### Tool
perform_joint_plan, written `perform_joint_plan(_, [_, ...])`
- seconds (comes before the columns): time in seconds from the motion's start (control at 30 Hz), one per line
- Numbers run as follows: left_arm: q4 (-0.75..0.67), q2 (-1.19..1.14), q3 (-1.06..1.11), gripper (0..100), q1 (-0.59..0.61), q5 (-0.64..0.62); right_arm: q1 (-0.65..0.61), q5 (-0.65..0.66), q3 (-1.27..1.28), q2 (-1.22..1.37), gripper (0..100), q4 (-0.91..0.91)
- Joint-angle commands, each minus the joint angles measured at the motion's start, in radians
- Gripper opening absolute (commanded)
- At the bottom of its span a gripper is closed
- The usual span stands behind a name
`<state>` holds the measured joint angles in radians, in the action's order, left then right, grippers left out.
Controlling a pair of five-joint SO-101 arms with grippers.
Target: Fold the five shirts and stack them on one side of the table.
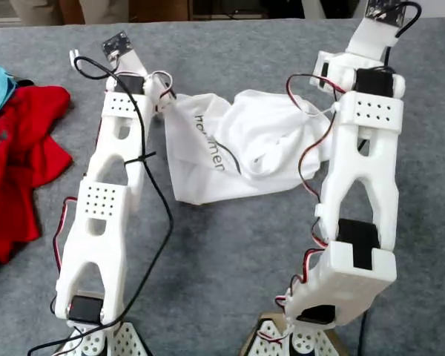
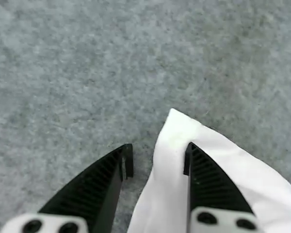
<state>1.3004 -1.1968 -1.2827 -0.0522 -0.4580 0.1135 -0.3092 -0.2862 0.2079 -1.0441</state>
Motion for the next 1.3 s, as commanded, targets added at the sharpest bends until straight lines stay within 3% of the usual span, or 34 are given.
perform_joint_plan(0.0, [-0.017,0.016,-0.058,18,0.009,-0.005,0.008,-0.008,0.004,-0.041,20.6,0.023])
perform_joint_plan(0.2, [-0.017,0.016,-0.058,10,0.006,-0.005,0.008,-0.008,0.004,-0.041,20.6,0.021])
perform_joint_plan(0.43, [-0.012,0.013,-0.058,8,-0.017,-0.002,0.01,-0.008,0.004,-0.042,20.6,0.015])
perform_joint_plan(0.5, [-0.012,0.016,-0.058,2,-0.028,0.038,0.013,-0.008,0.004,-0.044,20.6,0.015])
perform_joint_plan(0.6, [0.021,0.021,-0.06,2,-0.038,0.055,0.015,-0.008,0.001,-0.05,20.6,0.015])
perform_joint_plan(0.7, [0.109,0.022,-0.101,2,-0.046,0.055,0.018,-0.006,-0.005,-0.051,20.6,0.014])
perform_joint_plan(0.87, [0.414,0.022,-0.324,2,-0.061,0.068,0.018,-0.006,-0.033,-0.077,20.6,-0.044])
perform_joint_plan(0.93, [0.466,0.021,-0.388,2,-0.057,0.089,0.018,-0.006,-0.067,-0.096,20.6,-0.092])
perform_joint_plan(1.07, [0.463,0.104,-0.347,2,-0.028,0.087,0.015,-0.006,-0.145,-0.097,20.6,-0.135])
perform_joint_plan(1.27, [0.463,0.363,-0.081,2,-0.038,0.092,-0.048,-0.009,-0.228,0.044,20.6,-0.097])
